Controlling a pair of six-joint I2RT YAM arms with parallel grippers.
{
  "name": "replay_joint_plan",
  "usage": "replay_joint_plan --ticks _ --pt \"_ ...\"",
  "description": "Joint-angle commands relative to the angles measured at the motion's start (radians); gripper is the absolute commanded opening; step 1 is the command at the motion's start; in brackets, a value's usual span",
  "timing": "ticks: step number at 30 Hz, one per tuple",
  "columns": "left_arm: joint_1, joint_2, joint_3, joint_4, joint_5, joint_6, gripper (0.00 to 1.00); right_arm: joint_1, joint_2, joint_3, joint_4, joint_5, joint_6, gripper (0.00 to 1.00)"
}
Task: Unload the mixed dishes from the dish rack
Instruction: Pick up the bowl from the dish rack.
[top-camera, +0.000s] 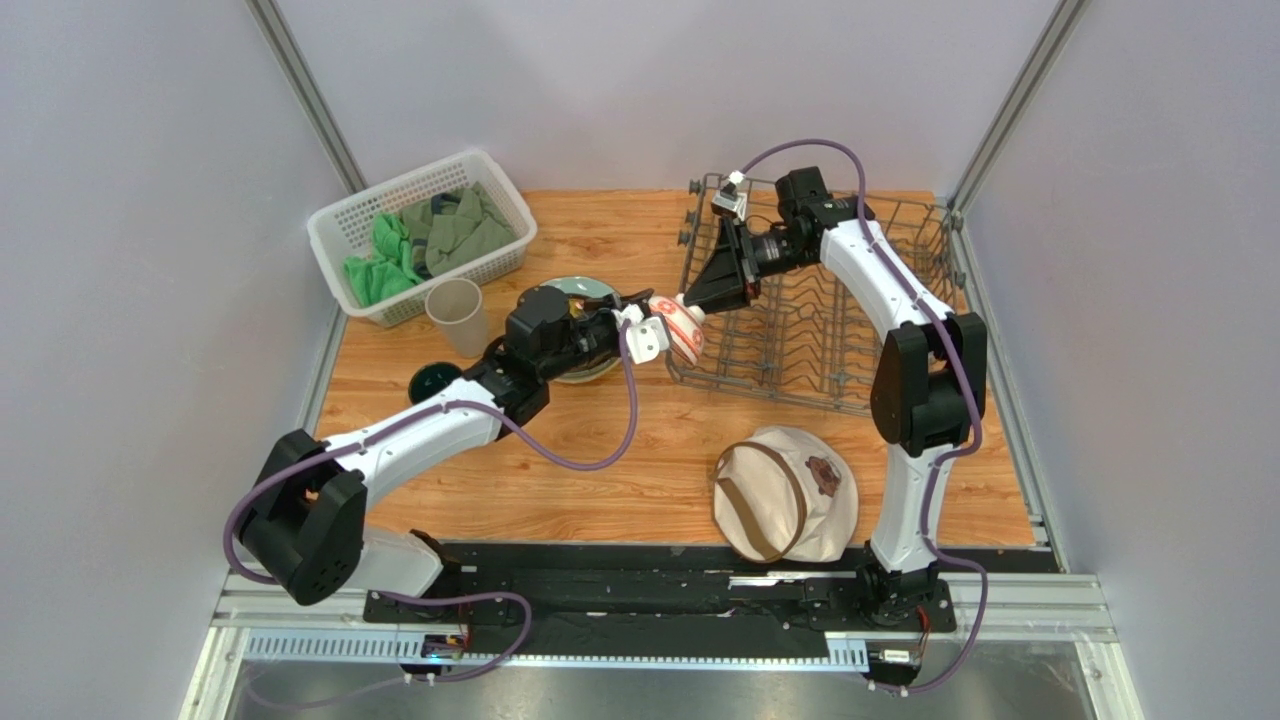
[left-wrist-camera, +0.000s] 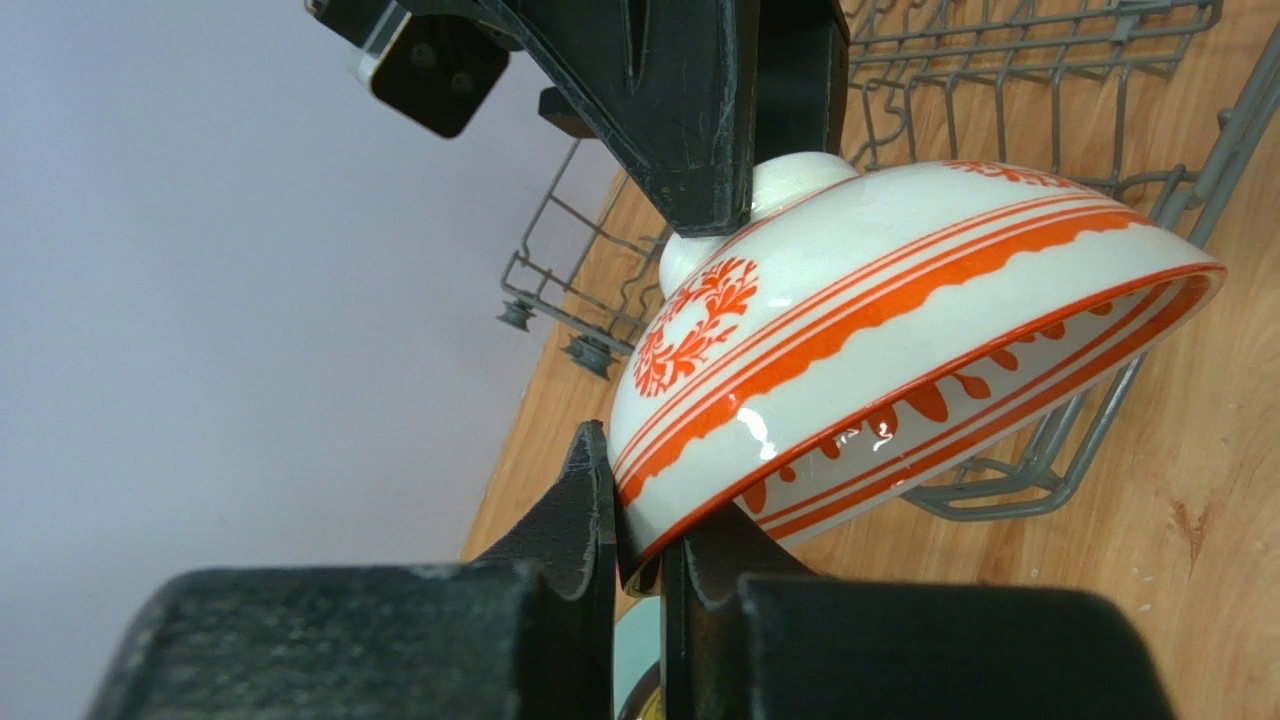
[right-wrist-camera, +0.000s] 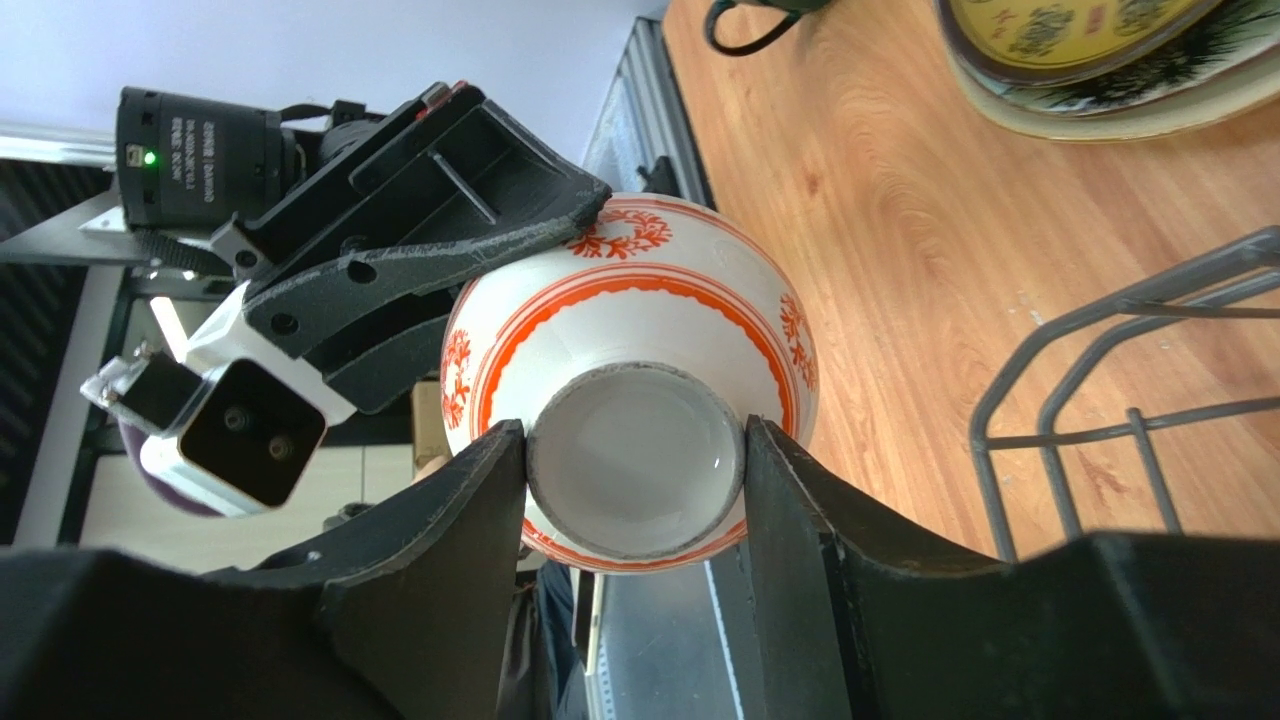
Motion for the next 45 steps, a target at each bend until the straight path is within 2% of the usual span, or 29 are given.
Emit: replay_joint_plan --ticks 1,4,8,13,14,15,16,21,22,23,27,30,34,36,39,45 --pt "-0.010 -0.046 0.036 -0.020 0.031 -0.037 0.00 0.011 0.006 0.057 -0.038 -0.062 -0.039 0.00" --pt "-0.008 -0.060 0.032 -0.024 0.013 -0.056 0.00 0.011 0.012 0.057 -0.053 -0.062 -0.050 0.01" --pt "-0.008 -0.080 0.035 -0.053 -0.025 -0.076 0.00 0.011 0.017 0.066 -0.092 -0.059 -0.070 0.20" --pt "-0.010 -0.124 0.044 -0.122 -0.073 -0.079 0.00 0.011 0.012 0.071 -0.104 -0.039 -0.104 0.38" --pt "-0.008 -0.132 0.048 -0.138 -0.078 -0.077 0.00 0.011 0.012 0.072 -0.108 -0.036 -0.104 0.46" --pt "-0.005 -0.145 0.050 -0.153 -0.088 -0.076 0.00 0.009 0.012 0.074 -0.107 -0.029 -0.107 0.49" --pt "-0.004 -0.153 0.059 -0.193 -0.091 -0.076 0.00 0.009 0.012 0.074 -0.109 -0.028 -0.107 0.60" --pt "0.022 -0.237 0.042 -0.248 -0.105 -0.068 0.00 0.009 0.011 0.072 -0.112 -0.049 -0.102 0.72" --pt "0.024 -0.251 0.026 -0.253 -0.111 -0.057 0.00 0.011 0.012 0.072 -0.110 -0.055 -0.102 0.81" --pt "0.025 -0.264 0.019 -0.255 -0.128 -0.053 0.00 0.009 0.011 0.072 -0.110 -0.062 -0.101 0.84" --pt "0.039 -0.314 0.018 -0.334 -0.153 -0.028 0.00 0.008 0.009 0.074 -0.112 -0.063 -0.101 0.88" --pt "0.051 -0.339 0.059 -0.478 -0.176 0.016 0.00 0.003 -0.004 0.069 -0.112 -0.057 -0.107 0.89" --pt "0.084 -0.331 0.134 -0.764 -0.167 0.096 0.00 0.005 -0.014 0.069 -0.113 -0.032 -0.114 0.89" --pt "0.102 -0.299 0.194 -0.872 -0.170 0.124 0.00 0.005 -0.017 0.068 -0.113 -0.028 -0.111 0.89" --pt "0.128 -0.230 0.273 -1.130 -0.160 0.174 0.00 0.006 -0.021 0.066 -0.112 -0.023 -0.111 0.89" --pt "0.147 -0.068 0.402 -1.449 -0.212 0.288 0.00 0.012 -0.040 0.054 -0.107 -0.017 -0.116 0.89"
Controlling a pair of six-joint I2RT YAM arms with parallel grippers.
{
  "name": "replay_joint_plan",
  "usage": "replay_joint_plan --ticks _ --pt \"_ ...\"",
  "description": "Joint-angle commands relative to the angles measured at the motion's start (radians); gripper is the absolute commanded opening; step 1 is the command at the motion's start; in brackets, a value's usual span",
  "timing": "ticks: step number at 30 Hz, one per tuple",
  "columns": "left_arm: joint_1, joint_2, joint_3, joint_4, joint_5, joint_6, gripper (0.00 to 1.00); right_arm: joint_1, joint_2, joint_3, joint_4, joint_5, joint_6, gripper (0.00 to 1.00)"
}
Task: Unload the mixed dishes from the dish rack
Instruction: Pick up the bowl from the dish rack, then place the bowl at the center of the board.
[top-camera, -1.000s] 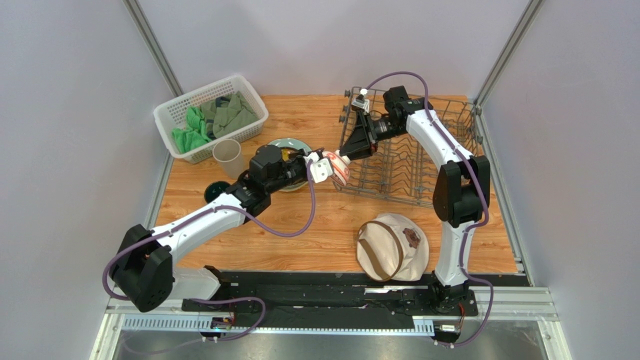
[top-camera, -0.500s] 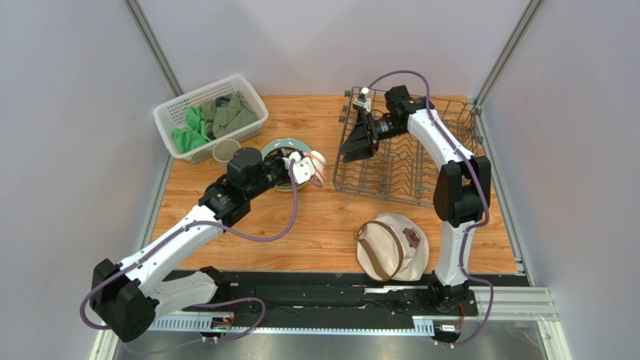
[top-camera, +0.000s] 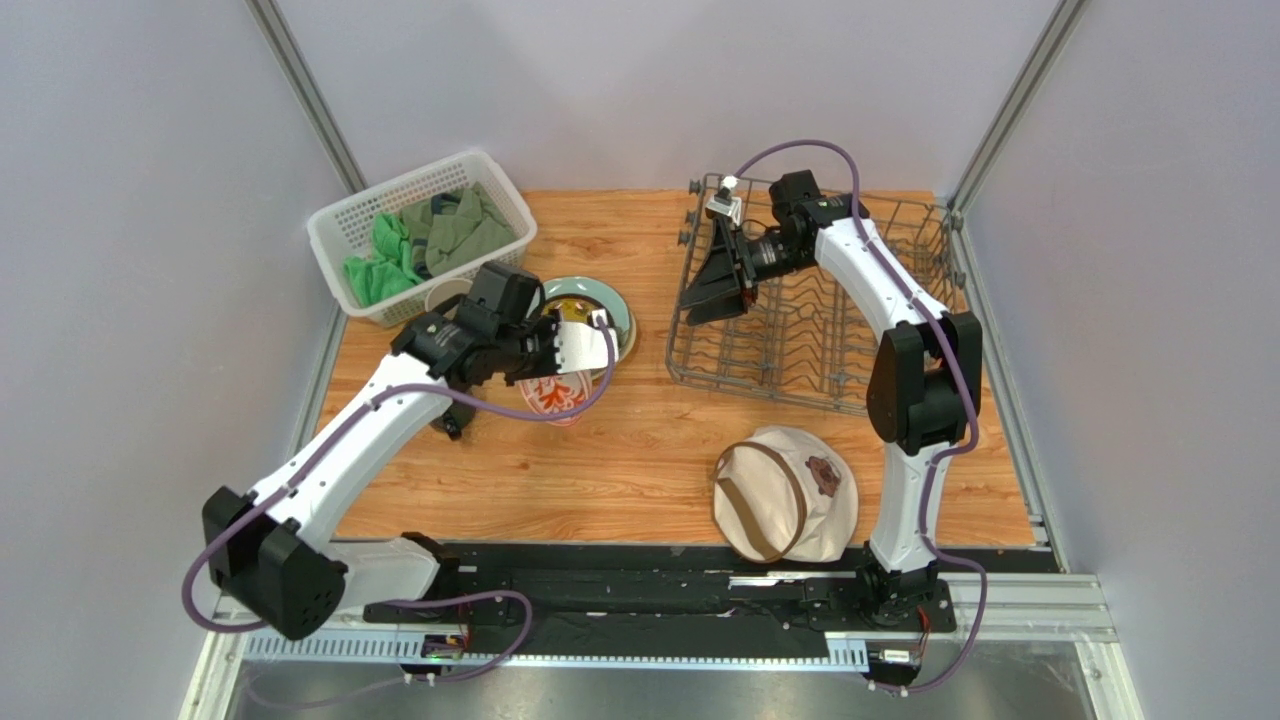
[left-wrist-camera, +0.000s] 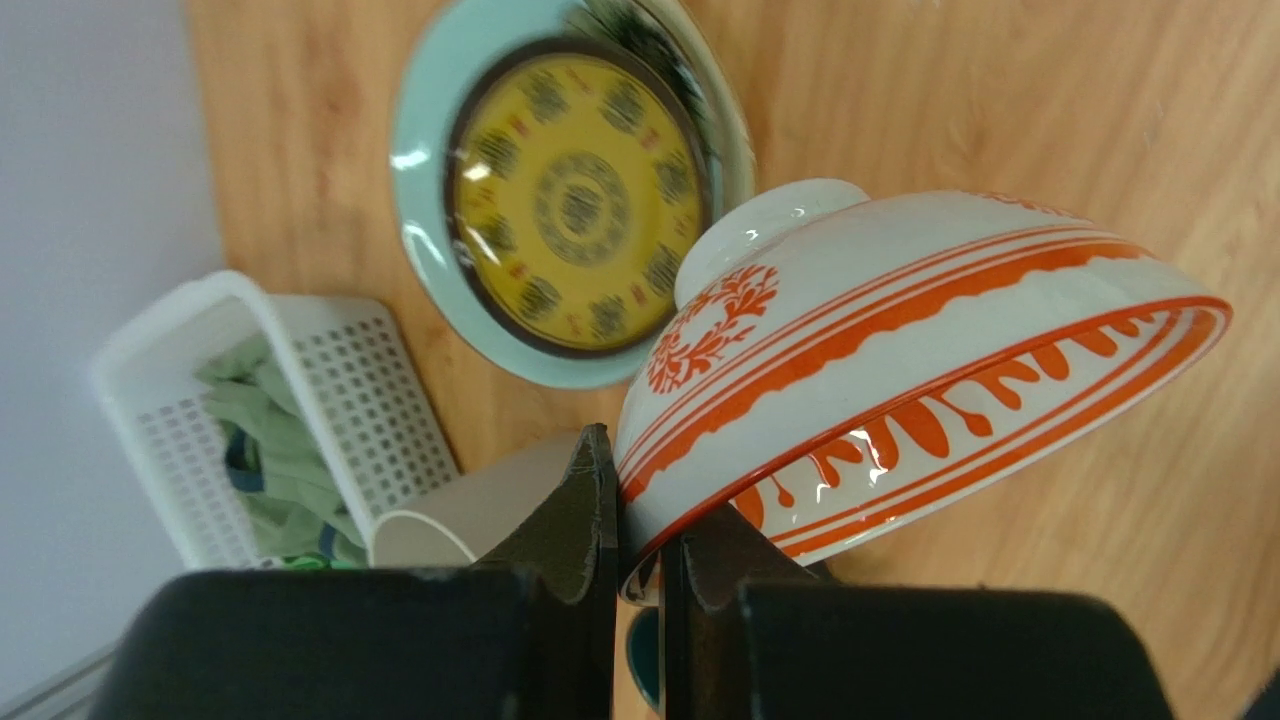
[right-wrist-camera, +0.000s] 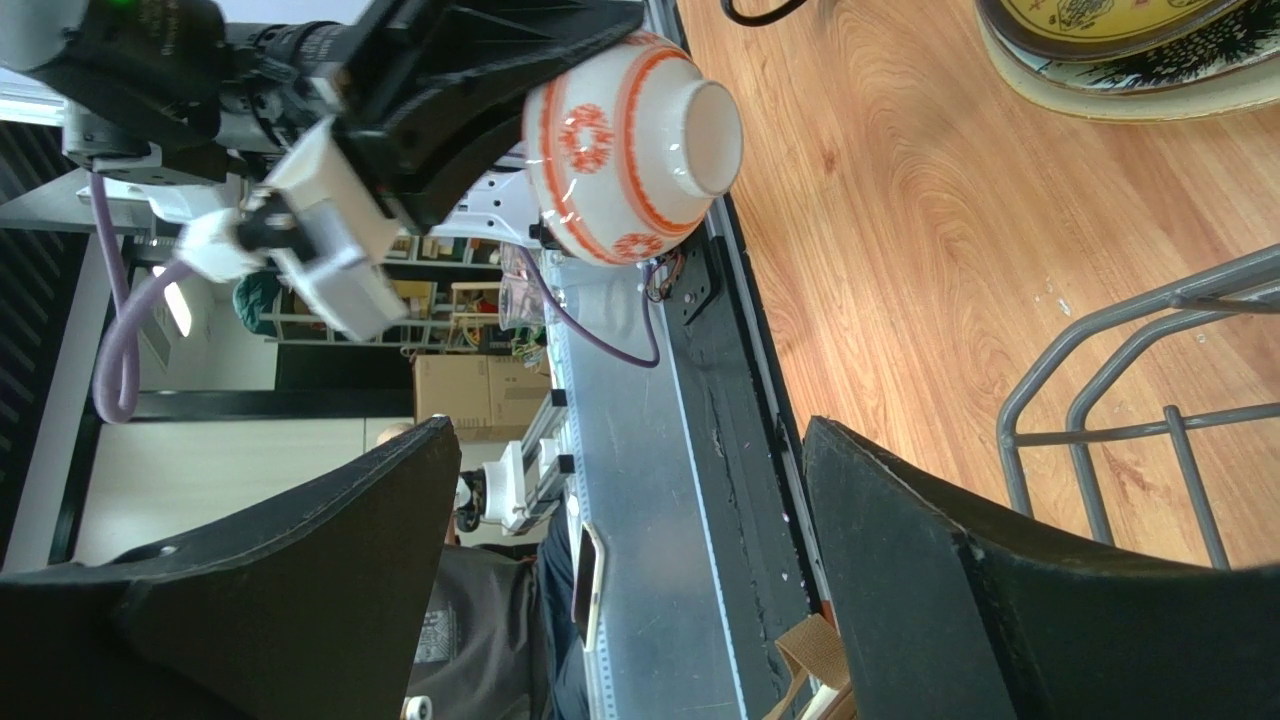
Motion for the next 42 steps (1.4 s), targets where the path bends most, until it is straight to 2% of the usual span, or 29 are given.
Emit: replay_joint_plan --ticks 1,12,22,34,42 --pt "0.010 0.108 0.105 -0.304 -0.050 0.129 0.00 0.005 -0.066 0.018 0.003 0.003 -0.019 0.88" --pt "0.081 0.365 0.252 -0.508 -0.060 0.216 0.00 0.018 -0.098 0.000 0.017 0.009 -0.019 0.88" --pt "0.130 0.580 0.352 -0.511 -0.076 0.227 0.00 0.024 -0.098 -0.007 0.019 0.012 -0.022 0.87" --pt "0.171 0.744 0.476 -0.614 -0.098 0.243 0.00 0.022 -0.092 -0.005 0.017 0.014 -0.025 0.87" --pt "0.179 0.795 0.524 -0.663 -0.101 0.236 0.00 0.022 -0.090 -0.005 0.016 0.017 -0.027 0.86"
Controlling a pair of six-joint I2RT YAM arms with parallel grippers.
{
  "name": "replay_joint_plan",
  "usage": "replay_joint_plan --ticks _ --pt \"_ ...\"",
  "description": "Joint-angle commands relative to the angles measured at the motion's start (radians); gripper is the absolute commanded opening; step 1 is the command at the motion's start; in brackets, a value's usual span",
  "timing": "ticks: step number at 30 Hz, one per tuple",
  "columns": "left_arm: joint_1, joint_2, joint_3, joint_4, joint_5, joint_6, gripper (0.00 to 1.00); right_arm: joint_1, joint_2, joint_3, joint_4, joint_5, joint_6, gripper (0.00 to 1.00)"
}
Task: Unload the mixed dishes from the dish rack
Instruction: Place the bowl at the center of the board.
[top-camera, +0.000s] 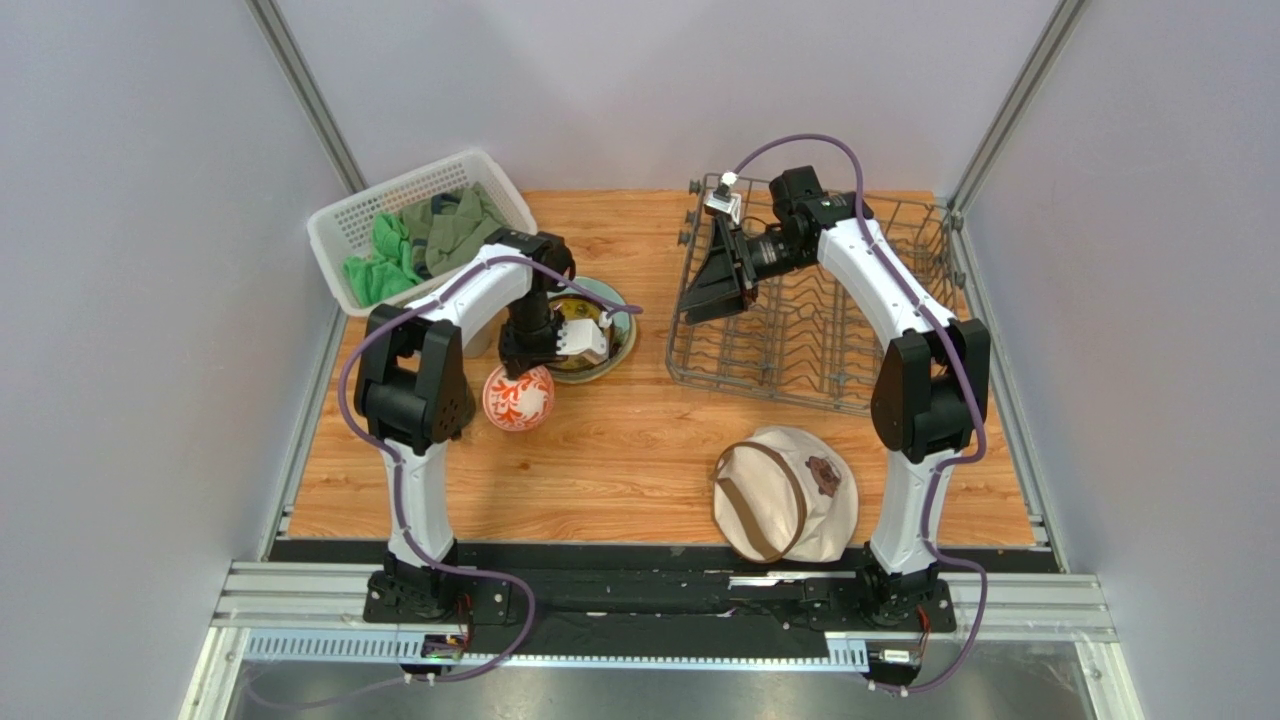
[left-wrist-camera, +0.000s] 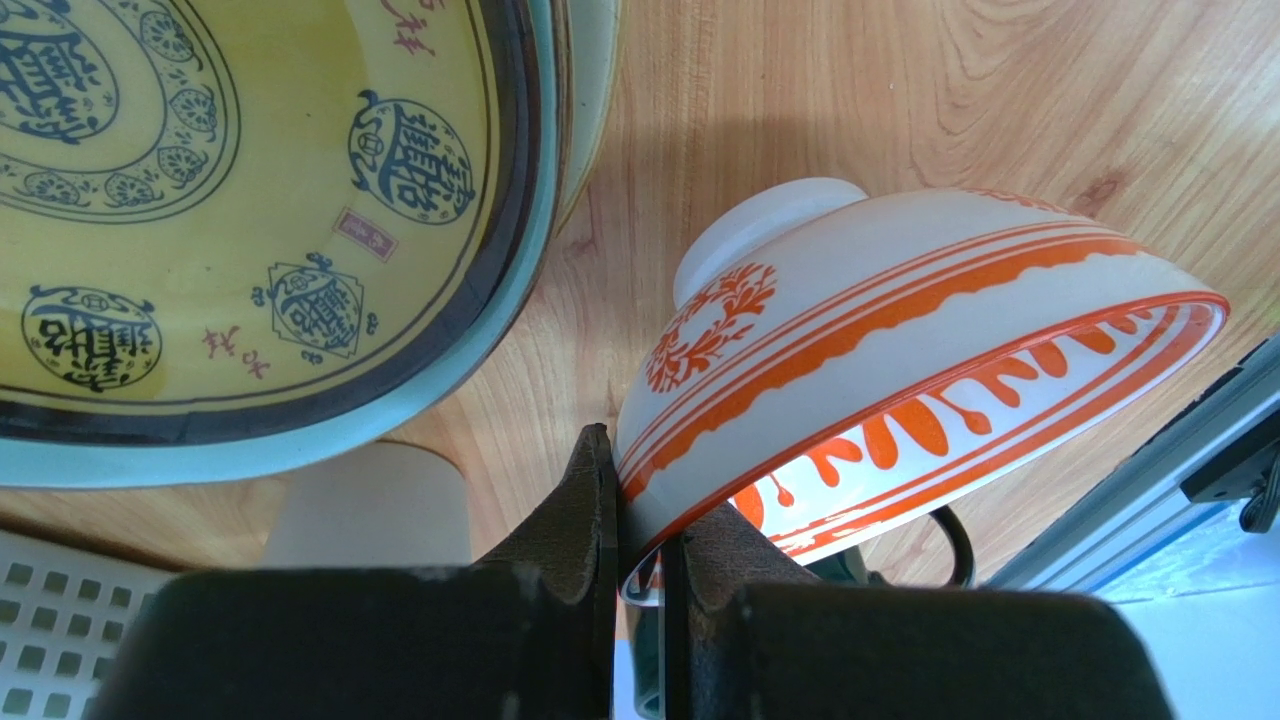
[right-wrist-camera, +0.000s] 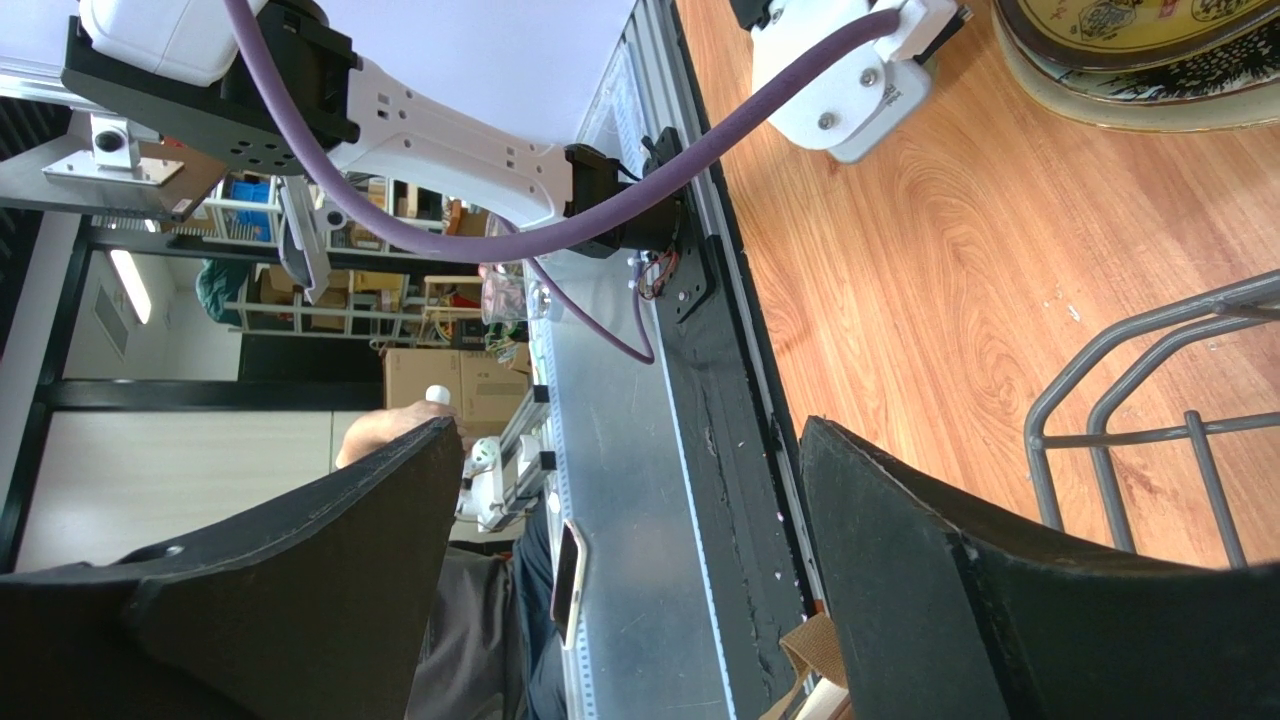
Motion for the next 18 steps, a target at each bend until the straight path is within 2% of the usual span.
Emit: replay_joint_plan --ticks 1,18 --pt "0.003 0.009 0.048 -0.135 -0.002 0.018 0.00 0.006 -0.044 0.005 0.012 -0.001 -0.018 0.86" --pt "0.003 0.056 0.025 -0.170 -0.025 -0.013 0.00 0.007 -0.043 0.000 0.013 0.005 -0.022 0.86"
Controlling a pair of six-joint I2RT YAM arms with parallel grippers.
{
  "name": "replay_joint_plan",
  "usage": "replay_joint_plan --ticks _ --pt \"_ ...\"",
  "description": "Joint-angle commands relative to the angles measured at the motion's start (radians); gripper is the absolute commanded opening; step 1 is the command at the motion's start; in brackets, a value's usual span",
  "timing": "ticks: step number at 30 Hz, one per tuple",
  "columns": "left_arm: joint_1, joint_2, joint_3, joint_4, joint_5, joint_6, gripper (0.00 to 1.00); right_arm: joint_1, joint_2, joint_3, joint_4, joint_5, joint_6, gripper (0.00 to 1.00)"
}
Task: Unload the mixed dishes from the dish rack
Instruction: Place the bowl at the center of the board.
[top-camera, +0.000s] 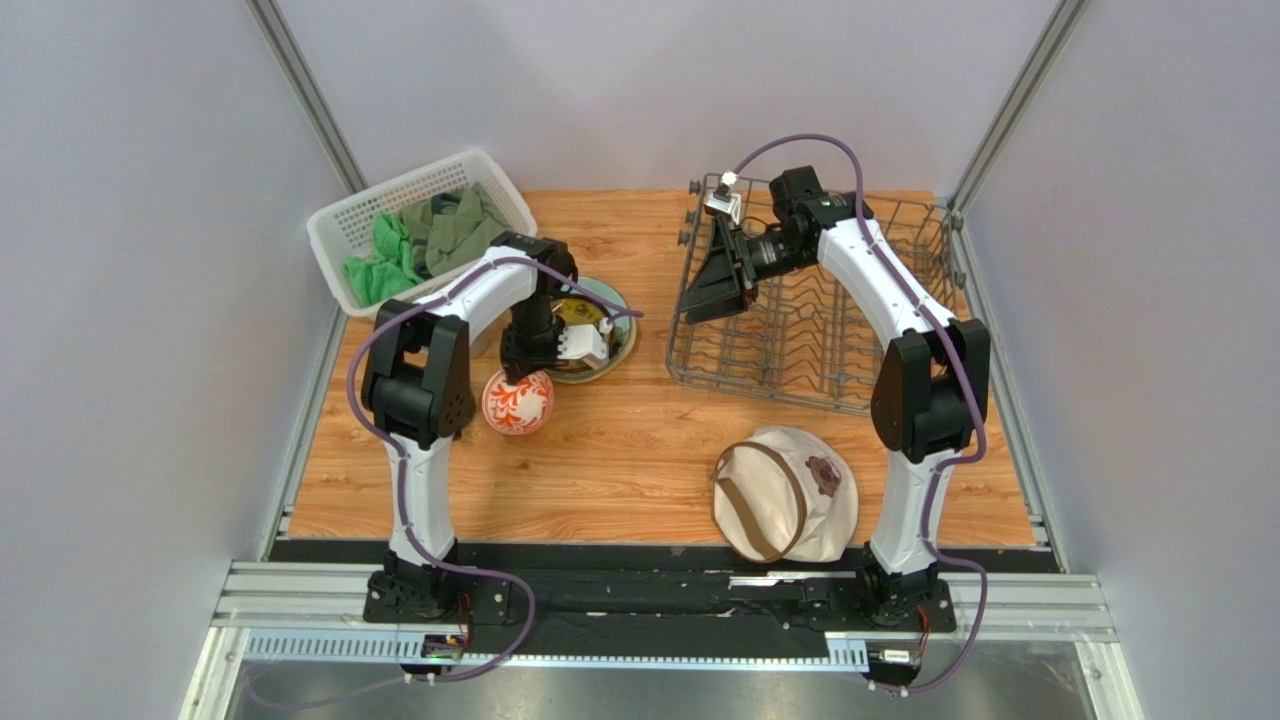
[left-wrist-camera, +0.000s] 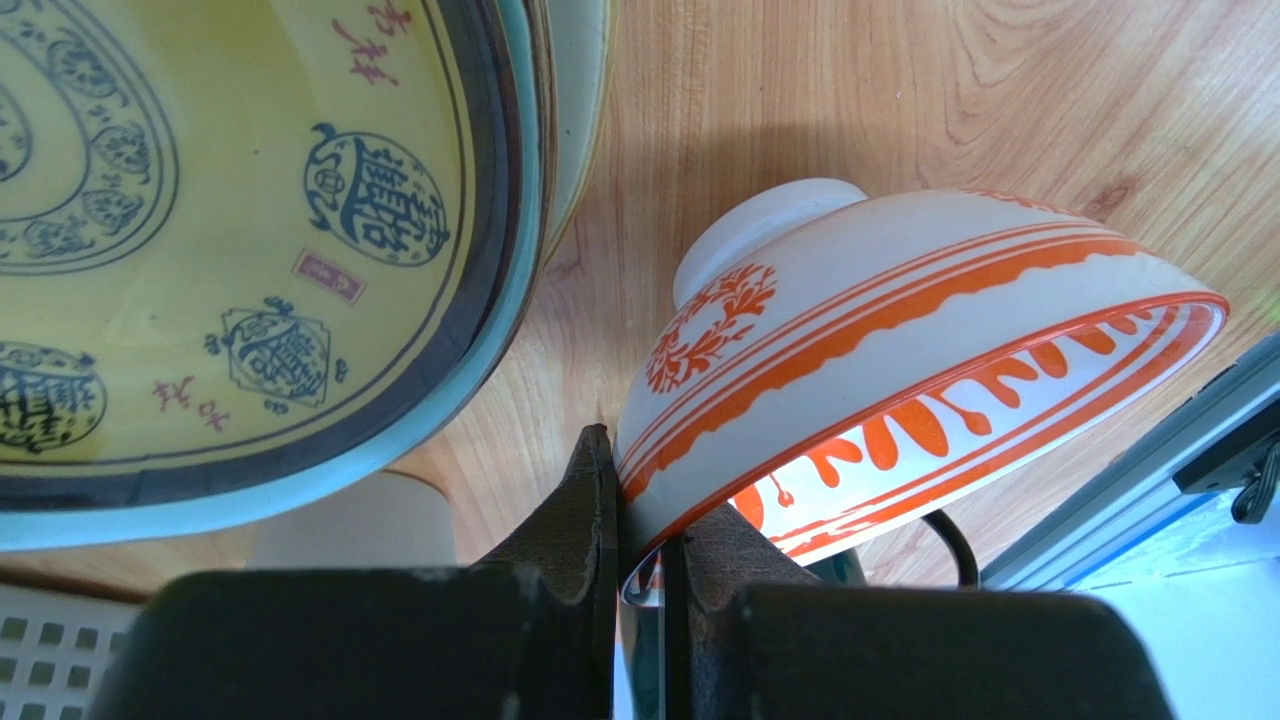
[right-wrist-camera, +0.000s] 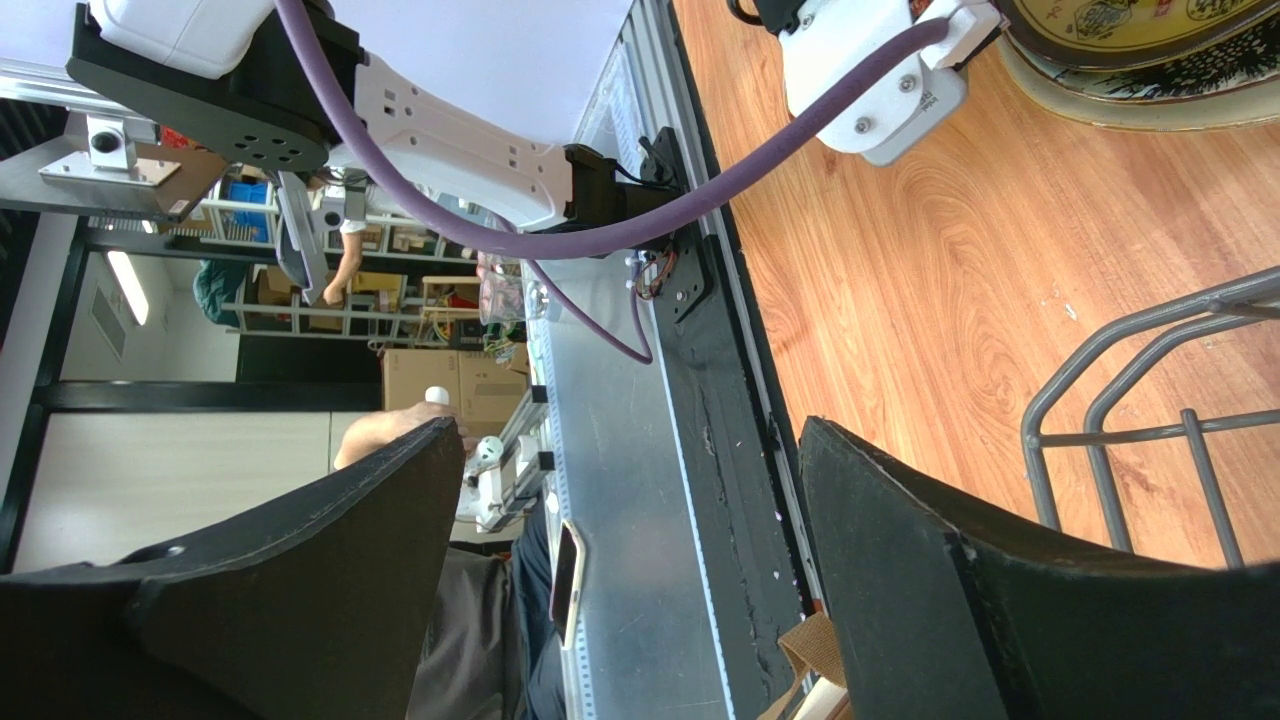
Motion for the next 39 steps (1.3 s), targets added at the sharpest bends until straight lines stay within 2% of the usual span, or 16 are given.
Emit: replay_joint_plan --ticks 1,8,18,27,32,39 --pt "0.002 0.015 0.020 -0.165 -0.012 -0.009 0.00 0.006 -0.044 0.001 0.012 0.001 -0.020 0.86" --pt "0.002 0.023 0.014 -0.156 -0.014 -0.023 0.00 0.007 -0.041 -0.001 0.012 0.001 -0.023 0.86" --pt "0.002 0.015 0.019 -0.133 -0.006 -0.029 0.28 0.007 -0.038 -0.005 0.013 0.006 -0.026 0.86" --pt "0.002 0.000 0.025 -0.109 0.025 -0.040 0.39 0.009 -0.044 -0.009 0.012 0.013 -0.030 0.86" --pt "0.002 -0.023 0.033 -0.098 0.039 -0.042 0.40 0.009 -0.044 -0.007 0.012 0.016 -0.028 0.86" --pt "0.002 -0.049 0.048 -0.089 0.039 -0.051 0.46 0.009 -0.050 -0.009 0.009 0.022 -0.033 0.86"
